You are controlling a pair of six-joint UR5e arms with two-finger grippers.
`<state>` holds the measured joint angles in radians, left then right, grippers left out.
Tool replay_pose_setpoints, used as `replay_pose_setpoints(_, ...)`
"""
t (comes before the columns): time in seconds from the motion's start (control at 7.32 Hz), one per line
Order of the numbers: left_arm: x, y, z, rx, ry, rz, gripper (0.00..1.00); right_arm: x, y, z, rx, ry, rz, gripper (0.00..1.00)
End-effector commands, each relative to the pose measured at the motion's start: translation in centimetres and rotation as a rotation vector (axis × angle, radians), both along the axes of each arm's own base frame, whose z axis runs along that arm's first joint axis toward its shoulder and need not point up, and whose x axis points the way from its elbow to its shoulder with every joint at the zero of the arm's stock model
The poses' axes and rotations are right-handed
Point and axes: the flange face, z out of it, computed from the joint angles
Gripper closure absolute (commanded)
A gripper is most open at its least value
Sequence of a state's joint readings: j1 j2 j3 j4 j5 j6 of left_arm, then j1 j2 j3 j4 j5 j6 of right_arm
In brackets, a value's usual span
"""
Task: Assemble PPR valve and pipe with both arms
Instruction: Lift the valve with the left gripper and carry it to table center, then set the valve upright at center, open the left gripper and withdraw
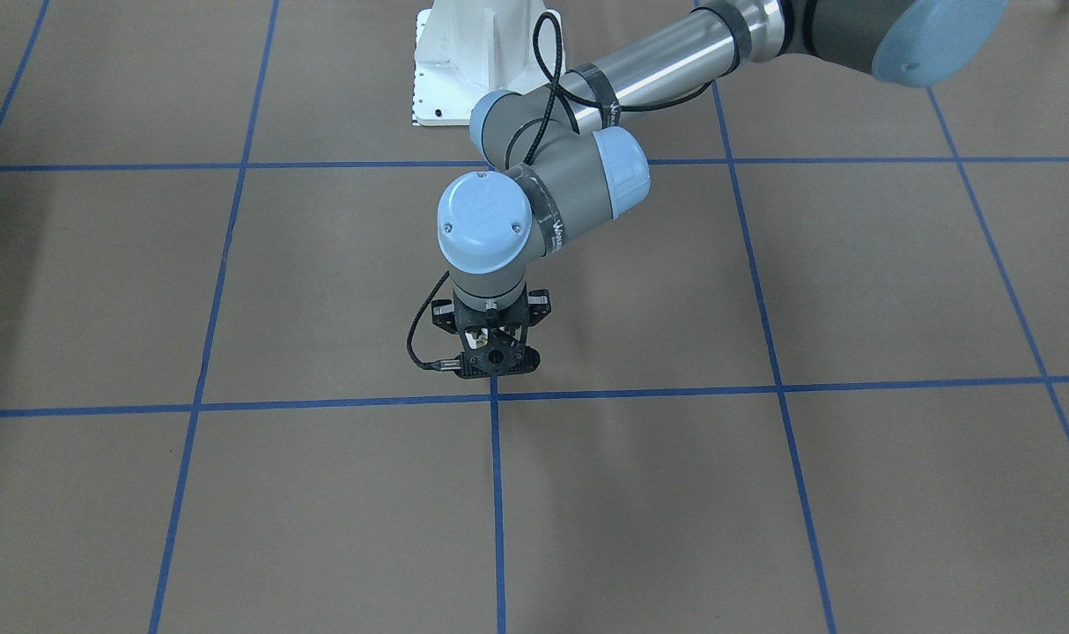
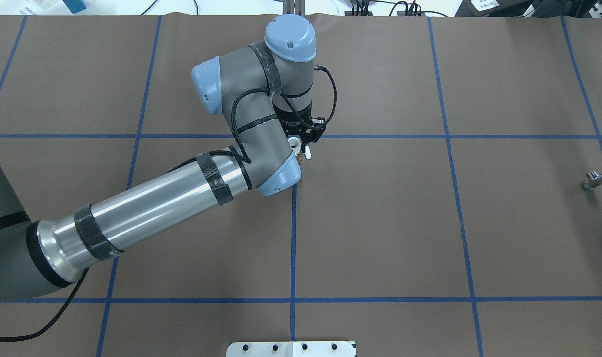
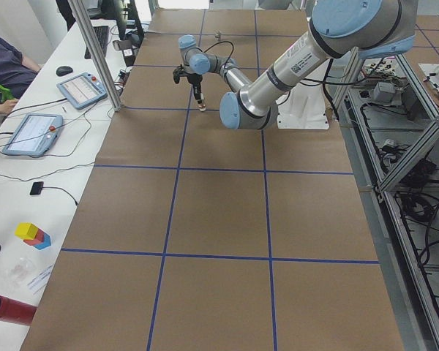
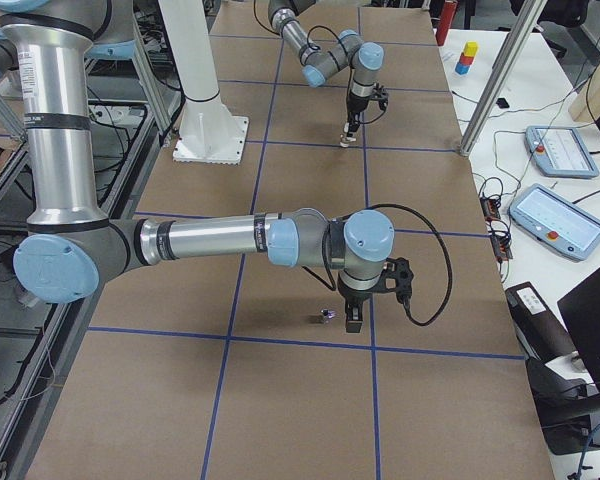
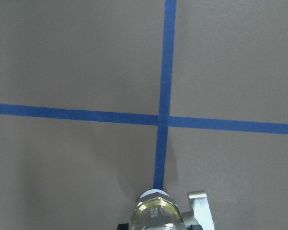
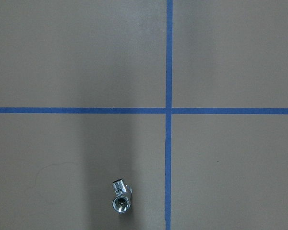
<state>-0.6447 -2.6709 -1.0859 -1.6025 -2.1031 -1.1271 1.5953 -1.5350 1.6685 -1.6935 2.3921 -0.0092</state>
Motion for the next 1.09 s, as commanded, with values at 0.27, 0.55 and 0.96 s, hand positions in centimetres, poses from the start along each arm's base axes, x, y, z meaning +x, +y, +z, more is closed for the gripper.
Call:
replay_pose_setpoints(0.27,0.0,0.04,0.46,0.011,0.013,0.002,0.62,0.01,-0.1,0.23,-0.005,0.001,0.0,0.0)
replay_pose_setpoints(0.55,0.1,0.44,0.04,0.019,0.02,0.009,0.0,0.01,-0.1,0.23,-0.005,0.001,0.0,0.0)
replay_pose_setpoints(0.96,-0.19,0.8,-0.38,0.033,0.037,0.009,0.0,0.01,-0.31,-0.01,0.001,0.001,-0.001,0.0)
